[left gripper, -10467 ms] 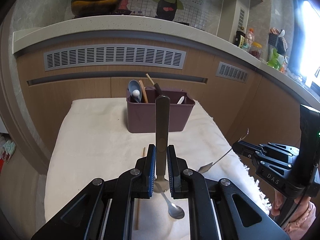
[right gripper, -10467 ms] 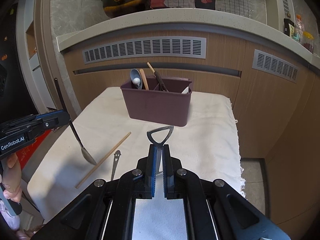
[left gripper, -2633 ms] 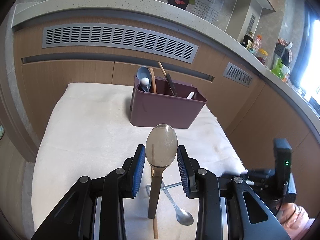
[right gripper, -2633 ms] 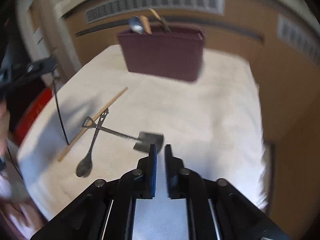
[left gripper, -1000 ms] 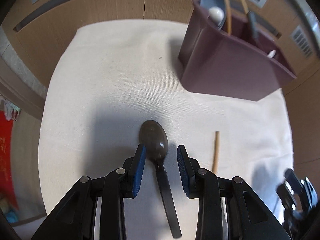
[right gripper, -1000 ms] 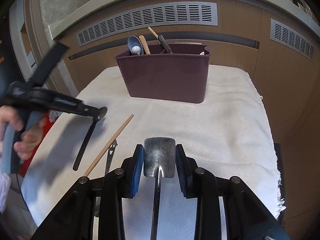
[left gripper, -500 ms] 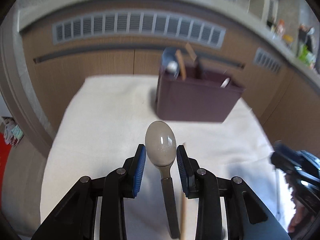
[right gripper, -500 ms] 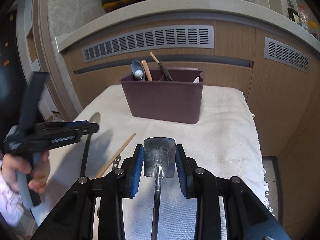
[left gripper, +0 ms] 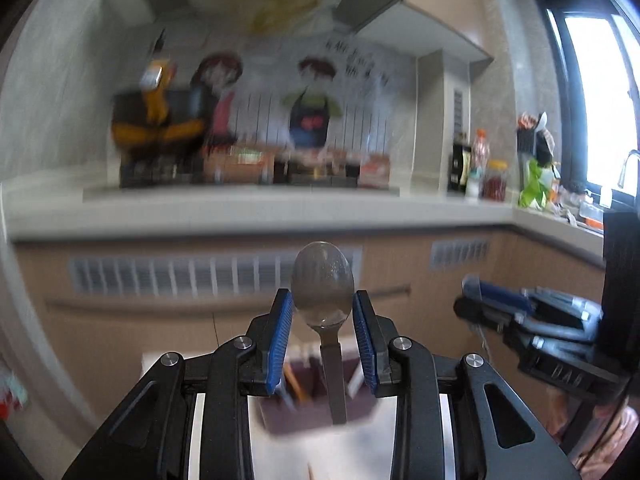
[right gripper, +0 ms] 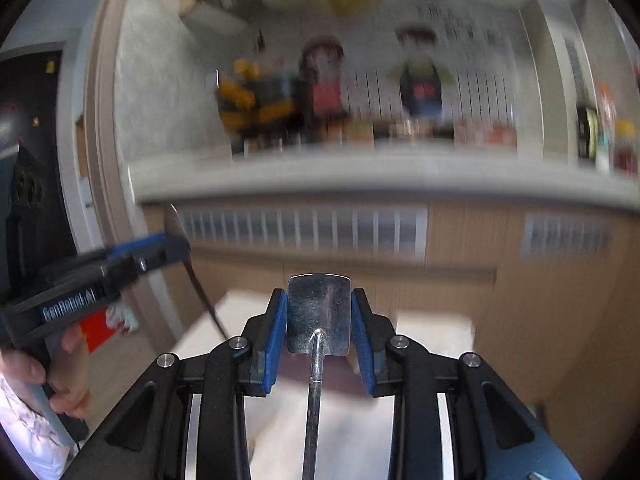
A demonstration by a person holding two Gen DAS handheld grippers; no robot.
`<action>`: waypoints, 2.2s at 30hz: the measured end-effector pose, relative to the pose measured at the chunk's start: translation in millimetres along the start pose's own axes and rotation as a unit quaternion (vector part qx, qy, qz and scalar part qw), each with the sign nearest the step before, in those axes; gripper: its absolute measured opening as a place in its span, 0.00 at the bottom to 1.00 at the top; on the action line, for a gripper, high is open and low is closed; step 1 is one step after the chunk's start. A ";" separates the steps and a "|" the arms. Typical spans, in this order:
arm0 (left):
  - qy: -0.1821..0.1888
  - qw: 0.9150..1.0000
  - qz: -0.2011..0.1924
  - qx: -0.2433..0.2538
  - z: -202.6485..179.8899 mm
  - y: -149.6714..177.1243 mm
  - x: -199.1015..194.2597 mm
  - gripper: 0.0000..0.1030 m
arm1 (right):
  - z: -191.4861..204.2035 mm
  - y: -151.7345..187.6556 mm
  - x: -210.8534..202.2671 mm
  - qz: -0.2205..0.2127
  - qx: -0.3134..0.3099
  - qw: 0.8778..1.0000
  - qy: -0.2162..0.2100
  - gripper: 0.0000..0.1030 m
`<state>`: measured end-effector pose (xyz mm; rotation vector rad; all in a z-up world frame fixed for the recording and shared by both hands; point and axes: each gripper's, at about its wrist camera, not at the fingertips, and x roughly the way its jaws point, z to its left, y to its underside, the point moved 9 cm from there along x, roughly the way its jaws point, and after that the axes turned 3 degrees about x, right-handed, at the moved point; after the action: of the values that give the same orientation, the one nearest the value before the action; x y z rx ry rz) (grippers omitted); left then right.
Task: Organize utensils
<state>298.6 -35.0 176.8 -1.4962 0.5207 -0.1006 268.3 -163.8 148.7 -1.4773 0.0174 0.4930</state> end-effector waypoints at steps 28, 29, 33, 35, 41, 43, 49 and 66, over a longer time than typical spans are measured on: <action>0.006 0.988 0.132 -0.077 54.1 128.1 144.7 0.32 | -65.4 84.3 203.4 0.075 0.021 0.996 0.049 0.40; 0.004 0.988 0.136 -0.077 54.3 131.5 141.1 0.32 | -67.5 88.8 200.6 0.081 0.022 0.995 0.052 0.50; -0.007 0.985 0.157 -0.073 54.1 148.8 118.6 0.37 | -72.6 97.6 171.4 0.083 0.013 0.993 0.081 0.62; -0.016 0.982 0.174 -0.070 52.6 160.6 106.8 0.42 | -71.9 102.1 150.2 0.087 0.002 0.991 0.098 0.75; -0.034 0.963 0.256 -0.078 46.6 224.2 67.3 0.43 | -50.5 131.0 89.9 0.122 -0.030 0.985 0.115 1.00; -0.034 0.956 0.280 -0.078 41.5 246.3 54.0 0.45 | -39.2 146.4 77.1 0.140 -0.049 0.982 0.113 1.00; -0.063 0.943 0.319 -0.066 41.8 292.5 16.2 0.53 | -3.4 208.8 56.8 0.206 -0.080 0.971 0.090 1.00; -0.090 0.935 0.328 -0.097 56.6 312.4 -38.6 0.58 | 94.3 331.2 -9.0 0.348 -0.089 0.931 -0.066 0.47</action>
<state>207.9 60.6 -114.6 -1.4308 0.8720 0.6218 125.1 -72.3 -150.9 -1.5918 0.4117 1.1946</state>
